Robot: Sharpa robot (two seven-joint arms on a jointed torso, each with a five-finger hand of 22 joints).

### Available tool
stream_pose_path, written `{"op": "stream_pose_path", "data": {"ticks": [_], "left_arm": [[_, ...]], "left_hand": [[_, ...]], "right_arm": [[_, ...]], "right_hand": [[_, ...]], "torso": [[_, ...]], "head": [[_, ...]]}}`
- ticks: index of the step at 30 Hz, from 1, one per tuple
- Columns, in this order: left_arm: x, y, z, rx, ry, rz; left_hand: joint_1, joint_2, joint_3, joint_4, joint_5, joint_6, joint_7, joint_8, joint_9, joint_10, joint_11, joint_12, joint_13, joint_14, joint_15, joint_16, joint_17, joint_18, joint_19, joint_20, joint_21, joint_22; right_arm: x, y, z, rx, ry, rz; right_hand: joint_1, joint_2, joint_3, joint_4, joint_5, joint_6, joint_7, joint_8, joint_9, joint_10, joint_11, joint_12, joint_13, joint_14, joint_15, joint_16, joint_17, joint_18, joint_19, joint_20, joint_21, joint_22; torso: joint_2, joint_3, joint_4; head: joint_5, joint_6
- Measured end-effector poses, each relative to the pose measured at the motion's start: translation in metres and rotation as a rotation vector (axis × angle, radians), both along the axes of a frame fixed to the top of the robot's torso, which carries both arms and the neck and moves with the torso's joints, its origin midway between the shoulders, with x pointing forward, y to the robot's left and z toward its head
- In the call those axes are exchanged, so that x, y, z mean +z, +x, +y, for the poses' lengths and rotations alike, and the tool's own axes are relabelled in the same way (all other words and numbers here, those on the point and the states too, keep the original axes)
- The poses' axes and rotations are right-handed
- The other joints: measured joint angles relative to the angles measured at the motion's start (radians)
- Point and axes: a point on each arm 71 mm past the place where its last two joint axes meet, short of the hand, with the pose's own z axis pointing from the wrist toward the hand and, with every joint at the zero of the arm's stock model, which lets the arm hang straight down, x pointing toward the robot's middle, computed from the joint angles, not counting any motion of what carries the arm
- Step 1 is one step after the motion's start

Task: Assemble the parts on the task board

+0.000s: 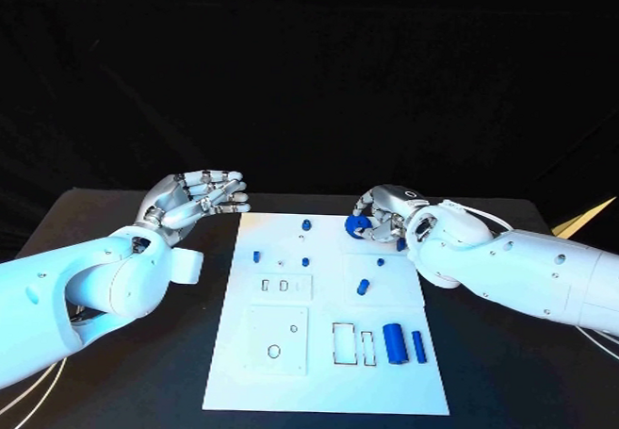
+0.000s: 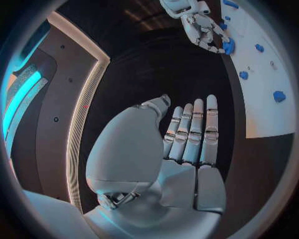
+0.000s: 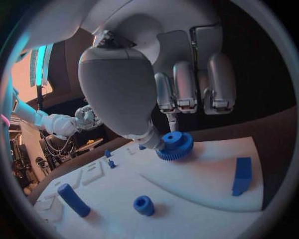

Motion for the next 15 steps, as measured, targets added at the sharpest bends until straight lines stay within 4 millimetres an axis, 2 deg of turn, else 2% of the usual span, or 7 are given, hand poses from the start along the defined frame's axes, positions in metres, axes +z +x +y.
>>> {"op": "stream_pose_path", "data": {"ticks": [7,10,15], "left_arm": [[0.000,0.000,-0.001,-0.001,0.000,0.000],[0.000,0.000,-0.001,-0.002,0.000,0.001],[0.000,0.000,-0.002,-0.003,-0.001,0.001]], "left_hand": [[0.000,0.000,0.000,0.000,0.000,0.000,0.000,0.000,0.000,0.000,0.000,0.000,0.000,0.000,0.000,0.000,0.001,0.000,0.000,0.000,0.000,0.000],[0.000,0.000,0.000,0.000,0.000,0.000,0.000,0.000,0.000,0.000,0.000,0.000,0.000,0.000,0.000,0.000,0.001,0.000,0.000,0.000,0.000,0.000],[0.000,0.000,0.000,0.000,0.000,0.000,0.000,0.000,0.000,0.000,0.000,0.000,0.000,0.000,0.000,0.000,0.001,0.000,0.000,0.000,0.000,0.000]], "right_arm": [[0.006,-0.012,0.028,0.076,-0.006,-0.061],[0.008,-0.016,0.040,0.105,-0.008,-0.079],[0.009,-0.021,0.062,0.147,-0.013,-0.101]], "right_hand": [[0.000,0.000,0.000,0.000,0.000,0.001,-0.001,0.000,0.000,0.000,0.000,0.000,0.000,0.000,0.000,0.000,0.000,0.000,0.000,0.000,0.012,0.000],[-0.014,-0.014,0.000,0.000,0.000,0.010,-0.003,0.002,0.008,0.000,0.000,0.000,0.000,0.000,0.000,0.000,0.000,0.000,0.000,0.000,0.012,0.000],[-0.014,-0.014,0.000,0.000,0.000,0.015,-0.004,0.002,0.008,0.000,0.000,0.000,0.000,0.000,0.000,0.000,0.000,0.000,0.000,0.000,0.012,0.000]], "torso": [[0.000,-0.0005,0.0002],[0.000,-0.0006,0.0005],[0.000,-0.0012,0.0012]], "head": [[0.000,0.002],[0.001,0.002],[0.001,0.003]]}}
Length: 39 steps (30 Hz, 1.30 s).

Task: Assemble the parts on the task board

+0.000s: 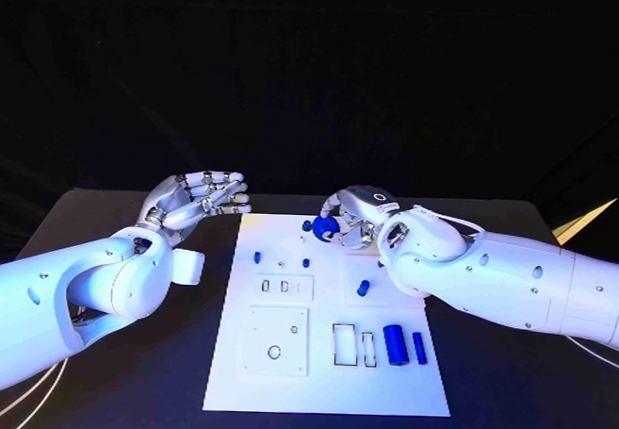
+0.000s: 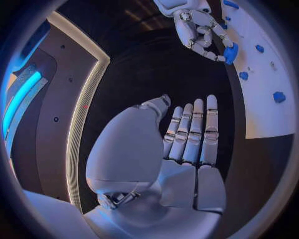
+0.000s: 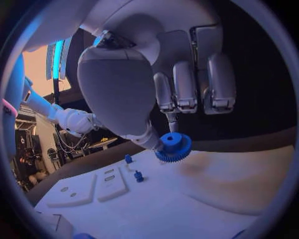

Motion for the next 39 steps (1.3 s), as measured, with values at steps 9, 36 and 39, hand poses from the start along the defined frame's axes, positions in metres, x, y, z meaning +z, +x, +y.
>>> {"op": "stream_pose_path", "data": {"ticks": [9,36,39], "left_arm": [[0.000,0.000,-0.002,-0.002,-0.001,0.001],[0.000,0.001,-0.005,-0.008,-0.002,0.003],[0.000,0.001,-0.005,-0.008,-0.002,0.003]], "left_hand": [[0.000,0.000,0.000,0.000,0.000,0.000,0.000,0.000,0.000,0.000,0.000,0.000,0.000,0.000,0.000,-0.011,0.000,0.000,0.000,0.000,0.000,0.000],[0.000,0.000,0.000,0.000,0.000,0.000,0.000,0.000,0.000,0.000,0.000,0.000,0.000,0.000,0.000,-0.011,0.001,0.000,0.000,0.000,0.000,0.000],[0.000,0.000,0.000,0.000,0.000,0.000,0.000,0.000,0.000,0.000,0.000,0.000,0.000,0.000,0.000,-0.011,0.001,0.000,0.000,0.000,0.000,0.000]], "right_arm": [[-0.006,0.001,0.027,0.028,-0.009,-0.009],[-0.029,0.012,0.048,0.019,-0.034,0.018],[-0.030,0.013,0.046,0.014,-0.035,0.017]], "right_hand": [[0.000,0.000,0.007,-0.007,0.000,0.003,0.000,0.000,0.000,0.000,0.000,0.000,0.000,0.000,0.000,0.000,0.000,0.000,0.000,0.000,0.000,0.000],[-0.013,-0.013,0.019,-0.014,0.000,0.003,0.000,-0.001,-0.002,0.000,0.000,0.000,0.000,0.000,0.000,0.000,0.000,0.000,0.000,0.000,0.001,0.000],[-0.013,-0.013,0.019,-0.014,0.000,0.003,0.000,-0.001,-0.002,0.000,0.000,0.000,0.000,0.000,0.000,0.000,0.000,0.000,0.000,0.000,0.001,0.000]], "torso": [[0.000,-0.0010,0.0006],[0.001,0.0015,-0.0012],[0.001,0.0016,-0.0019]], "head": [[-0.002,0.002],[0.009,-0.003],[0.009,-0.003]]}}
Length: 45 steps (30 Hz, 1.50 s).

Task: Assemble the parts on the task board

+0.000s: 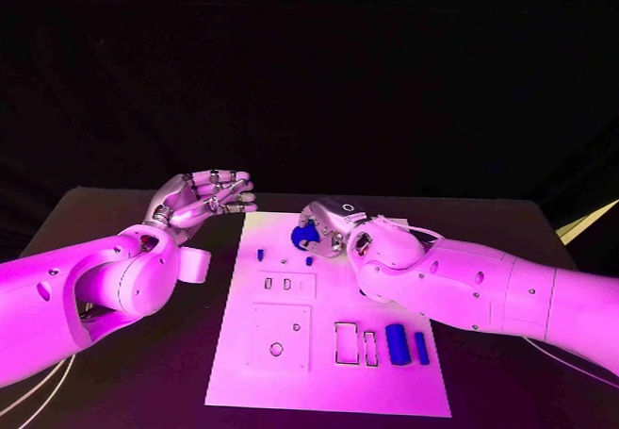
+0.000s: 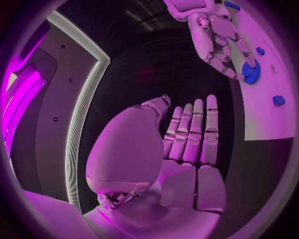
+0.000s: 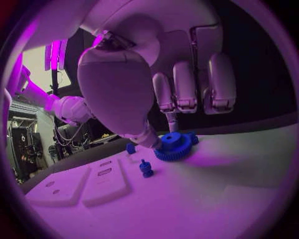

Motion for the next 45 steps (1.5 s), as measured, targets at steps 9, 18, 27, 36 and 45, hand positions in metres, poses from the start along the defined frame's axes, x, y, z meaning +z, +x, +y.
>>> {"op": "stream_pose_path", "data": {"ticks": [9,18,27,36,45], "left_arm": [[0.000,0.000,0.001,0.002,0.001,0.001],[0.000,0.000,0.001,0.003,0.001,0.001],[0.000,0.000,0.002,0.004,0.002,0.001],[0.000,0.000,0.003,0.007,0.003,0.001],[0.000,-0.001,0.004,0.004,0.006,0.002]], "left_hand": [[0.000,0.000,0.000,0.000,0.000,0.000,0.000,0.000,0.000,0.000,0.000,0.000,0.000,0.000,0.000,0.000,0.000,0.000,0.000,0.000,0.000,0.000],[0.000,0.000,0.000,0.000,0.000,0.000,0.000,0.000,0.000,0.000,0.000,0.000,0.000,0.000,0.000,0.000,0.001,0.000,0.000,0.000,0.000,0.000],[0.000,0.000,0.000,0.000,0.000,0.000,0.000,0.000,0.000,0.000,0.000,0.000,0.000,0.000,0.000,0.000,0.003,0.000,0.000,0.000,0.000,0.000],[0.000,0.000,0.000,0.000,0.000,0.000,0.000,-0.003,0.000,0.000,0.000,0.000,0.000,-0.010,0.003,0.000,0.003,0.000,0.000,0.000,0.000,0.000],[0.000,0.000,0.000,0.000,0.000,0.000,0.000,-0.003,0.000,0.000,0.000,-0.003,0.000,-0.010,0.004,0.000,0.004,0.000,0.000,0.000,0.000,0.000]], "right_arm": [[-0.001,0.002,-0.005,-0.006,0.009,-0.004],[-0.001,0.003,-0.006,-0.002,0.020,0.010],[-0.003,0.004,-0.011,-0.010,0.032,0.036],[-0.004,0.003,-0.017,-0.016,0.044,0.056],[-0.006,0.005,-0.021,-0.025,0.044,0.102]], "right_hand": [[-0.024,-0.024,0.039,-0.009,-0.007,-0.018,0.018,-0.001,0.001,0.009,0.009,-0.010,0.000,0.012,0.013,0.000,0.000,0.000,0.000,0.001,-0.001,0.000],[-0.049,-0.048,0.043,-0.012,-0.009,-0.029,0.029,-0.010,0.001,0.016,0.016,-0.018,0.000,0.021,0.022,0.000,0.000,0.000,0.003,0.005,-0.001,0.000],[-0.114,-0.017,-0.014,0.049,-0.036,-0.036,0.035,-0.039,0.001,0.016,0.017,-0.029,0.000,0.020,0.022,0.000,0.000,0.000,0.013,0.015,-0.001,0.000],[-0.114,-0.017,-0.043,0.066,-0.035,-0.035,0.035,-0.039,0.000,0.016,0.017,-0.029,0.000,0.020,0.022,0.000,0.000,0.000,0.013,0.015,-0.001,0.000],[-0.170,0.038,-0.087,0.094,0.021,-0.034,0.034,-0.054,-0.007,0.021,0.022,-0.029,0.000,0.013,0.029,0.000,0.000,0.000,0.013,0.015,-0.001,0.000]], "torso": [[0.000,0.0006,-0.0004],[0.000,0.0010,-0.0004],[0.000,0.0006,0.0005],[0.001,0.0010,0.0003],[0.001,0.0011,-0.0003]], "head": [[-0.001,0.000],[-0.005,0.000],[-0.007,0.000],[-0.007,-0.001],[-0.007,-0.001]]}}
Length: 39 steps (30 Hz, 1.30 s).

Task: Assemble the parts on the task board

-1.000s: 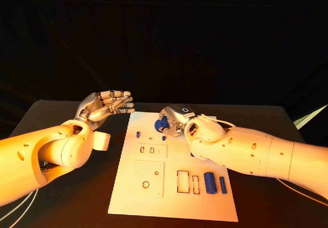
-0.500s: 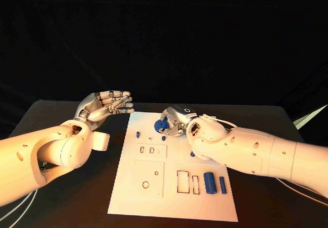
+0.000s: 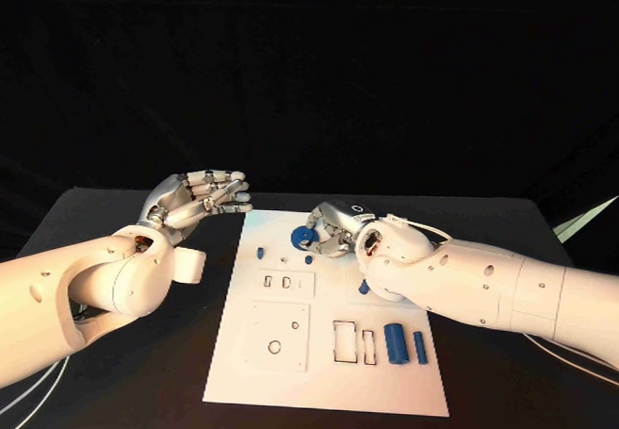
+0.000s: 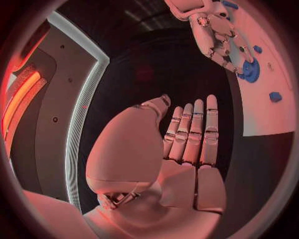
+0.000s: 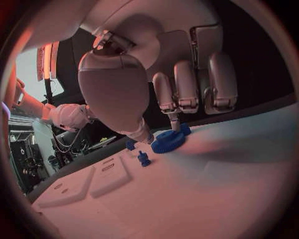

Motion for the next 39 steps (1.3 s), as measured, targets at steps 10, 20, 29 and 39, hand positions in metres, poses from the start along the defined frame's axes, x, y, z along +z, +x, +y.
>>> {"op": "stream_pose_path", "data": {"ticks": [10,20,29,39], "left_arm": [[0.000,-0.001,0.002,0.002,0.005,-0.001],[0.000,-0.001,0.004,0.006,0.007,-0.001],[0.000,0.000,0.006,0.011,0.008,-0.001],[-0.001,0.002,0.008,0.019,0.009,0.000]], "left_hand": [[0.000,0.000,0.000,0.000,0.000,0.000,0.000,0.000,0.000,0.000,0.000,0.000,0.000,0.000,0.000,0.000,0.000,0.000,0.000,0.000,0.000,0.000],[0.000,0.000,0.000,0.000,0.000,0.000,0.000,0.000,0.000,0.000,0.000,0.000,0.000,0.000,0.000,0.000,0.000,0.000,0.000,0.000,0.000,0.000],[0.000,0.000,0.000,0.000,0.000,0.000,0.000,0.000,0.000,0.000,0.000,0.000,0.000,0.000,0.000,0.000,0.000,0.000,0.000,0.000,0.000,0.000],[0.000,0.000,0.000,0.000,0.000,0.000,0.000,0.000,0.000,0.000,0.000,0.000,0.000,-0.003,0.003,-0.011,0.001,0.000,0.000,0.000,0.000,0.000]], "right_arm": [[0.000,0.000,-0.003,-0.002,0.009,0.022],[0.002,-0.007,-0.014,-0.007,0.047,-0.007],[0.021,-0.020,-0.037,-0.007,0.143,-0.056],[0.047,-0.025,-0.087,-0.053,0.289,0.011]], "right_hand": [[-0.052,0.021,0.000,0.000,0.010,0.000,0.000,-0.014,-0.015,0.000,0.000,0.000,0.000,0.000,0.000,0.000,0.000,0.000,0.000,0.000,0.000,0.000],[-0.052,0.021,0.000,0.000,0.015,0.004,-0.004,-0.011,0.002,0.000,0.000,0.000,0.000,0.000,0.000,0.000,0.000,0.000,0.000,0.000,0.000,0.000],[-0.052,0.021,0.000,0.000,0.039,0.005,-0.005,-0.011,0.002,0.000,0.000,0.000,0.000,0.000,0.000,0.000,0.000,0.000,0.000,0.000,0.000,0.000],[0.064,-0.013,0.042,-0.054,0.014,0.006,-0.003,-0.011,0.002,0.000,0.000,0.000,0.000,0.000,0.000,0.000,0.000,0.000,0.000,0.000,0.000,0.000]], "torso": [[0.000,-0.0005,0.0003],[-0.001,-0.0003,0.0003],[-0.002,0.0017,-0.0009],[-0.006,0.0034,-0.0077]], "head": [[-0.001,-0.002],[0.001,-0.002],[0.004,0.005],[0.003,0.011]]}}
